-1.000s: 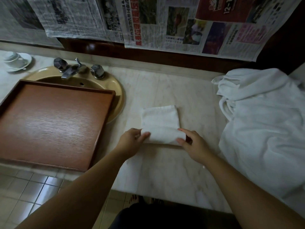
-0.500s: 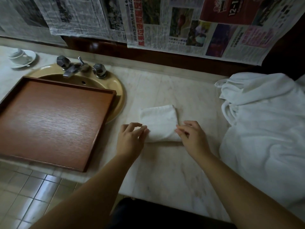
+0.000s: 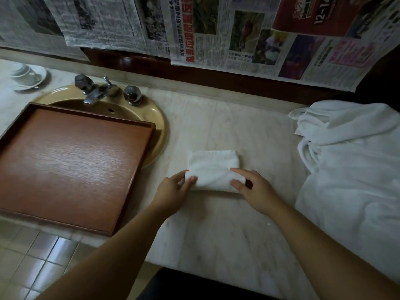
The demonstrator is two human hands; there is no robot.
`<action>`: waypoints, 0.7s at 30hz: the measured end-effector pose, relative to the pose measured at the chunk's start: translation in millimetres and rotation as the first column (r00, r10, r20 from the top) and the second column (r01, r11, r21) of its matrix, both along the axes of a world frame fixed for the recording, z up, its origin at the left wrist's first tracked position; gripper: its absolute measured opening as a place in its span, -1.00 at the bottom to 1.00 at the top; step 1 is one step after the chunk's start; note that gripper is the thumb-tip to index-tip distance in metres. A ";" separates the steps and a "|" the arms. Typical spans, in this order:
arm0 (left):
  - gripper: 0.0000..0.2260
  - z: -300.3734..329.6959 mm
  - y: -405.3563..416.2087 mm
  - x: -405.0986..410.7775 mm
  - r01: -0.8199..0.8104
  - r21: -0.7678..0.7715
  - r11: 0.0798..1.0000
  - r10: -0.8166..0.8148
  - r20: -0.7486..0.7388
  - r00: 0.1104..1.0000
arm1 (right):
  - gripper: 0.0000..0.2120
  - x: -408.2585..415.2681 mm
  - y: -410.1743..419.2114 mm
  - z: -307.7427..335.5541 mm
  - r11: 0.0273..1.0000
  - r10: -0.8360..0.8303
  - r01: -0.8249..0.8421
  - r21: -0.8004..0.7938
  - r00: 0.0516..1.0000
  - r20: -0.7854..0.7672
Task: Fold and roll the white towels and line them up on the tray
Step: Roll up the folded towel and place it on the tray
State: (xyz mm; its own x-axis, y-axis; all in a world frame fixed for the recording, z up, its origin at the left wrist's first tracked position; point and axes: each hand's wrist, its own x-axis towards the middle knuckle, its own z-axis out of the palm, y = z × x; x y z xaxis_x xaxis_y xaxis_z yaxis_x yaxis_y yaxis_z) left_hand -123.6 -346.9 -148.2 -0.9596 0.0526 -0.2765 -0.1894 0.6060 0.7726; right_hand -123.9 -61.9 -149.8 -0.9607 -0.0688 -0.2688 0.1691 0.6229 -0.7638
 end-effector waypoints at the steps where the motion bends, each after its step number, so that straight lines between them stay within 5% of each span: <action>1: -0.60 1.5 1.6 -2.7 -0.025 0.018 1.000 0.025 0.021 0.999 | -0.64 -6.0 -2.5 2.0 0.999 -0.026 0.027 -0.026 0.999 0.041; 6: -0.62 12.9 15.6 -26.8 -0.130 -0.077 0.989 0.135 0.073 0.988 | -0.77 -37.9 -19.5 6.0 0.939 -0.250 0.281 -0.199 0.954 0.164; 9: -0.70 17.7 19.3 -38.8 -0.250 0.012 0.968 0.247 0.109 0.963 | -0.72 -51.2 -22.3 9.7 0.923 -0.341 0.357 -0.142 0.932 0.121; 11: -0.82 16.2 19.2 -38.3 -0.160 -0.143 0.977 0.145 -0.111 0.983 | -0.79 -51.3 -21.5 10.6 0.943 -0.332 0.332 -0.011 0.942 -0.045; 14: -0.83 6.5 17.7 -27.4 -0.031 -0.410 0.911 -0.155 -0.412 0.898 | -0.75 -26.7 -24.0 7.8 0.963 -0.221 0.254 0.085 0.933 -0.286; 18: -0.55 -0.9 -2.0 -4.4 0.184 -0.473 0.862 -0.398 -0.406 0.823 | -0.33 23.3 -15.7 -9.1 0.991 -0.014 0.061 0.119 0.931 -0.365; 21: -0.42 -9.8 -23.0 18.7 0.302 -0.497 0.814 -0.514 -0.373 0.773 | -0.29 51.7 -5.8 -14.9 0.988 0.091 -0.035 0.153 0.925 -0.370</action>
State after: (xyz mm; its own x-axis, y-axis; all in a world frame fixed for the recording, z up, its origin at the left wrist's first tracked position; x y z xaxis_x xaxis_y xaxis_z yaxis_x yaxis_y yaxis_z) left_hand -105.0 -369.9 -158.0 -0.8801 0.4608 0.1146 0.4678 0.8002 0.3754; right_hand -72.2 -67.7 -164.7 -0.9878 -0.1205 0.0984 -0.1553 0.7286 -0.6671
